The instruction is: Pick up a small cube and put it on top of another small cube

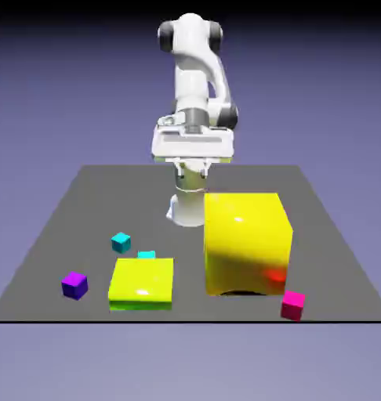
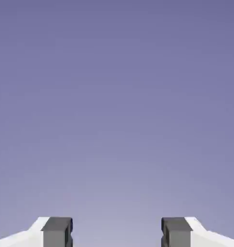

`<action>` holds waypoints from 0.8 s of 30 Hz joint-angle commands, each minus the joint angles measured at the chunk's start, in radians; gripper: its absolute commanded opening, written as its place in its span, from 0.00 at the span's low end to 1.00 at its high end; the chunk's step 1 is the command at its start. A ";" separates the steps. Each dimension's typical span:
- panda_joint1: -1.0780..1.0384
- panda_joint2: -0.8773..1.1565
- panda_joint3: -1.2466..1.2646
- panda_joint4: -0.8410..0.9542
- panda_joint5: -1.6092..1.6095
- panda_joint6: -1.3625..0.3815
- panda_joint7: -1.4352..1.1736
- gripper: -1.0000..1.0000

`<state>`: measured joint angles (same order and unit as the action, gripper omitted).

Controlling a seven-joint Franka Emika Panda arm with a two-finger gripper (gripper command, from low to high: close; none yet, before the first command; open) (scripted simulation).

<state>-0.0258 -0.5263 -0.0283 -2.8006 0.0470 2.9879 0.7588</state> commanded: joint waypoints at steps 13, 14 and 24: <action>-0.408 0.471 -0.305 0.102 0.507 -0.530 0.191 0.50; -0.439 0.507 -0.329 0.109 0.546 -0.570 0.206 0.50; -0.626 0.824 -0.403 0.166 0.908 -0.770 0.208 0.50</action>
<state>-0.6514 0.2979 -0.4309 -2.6342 0.9551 2.2177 0.9670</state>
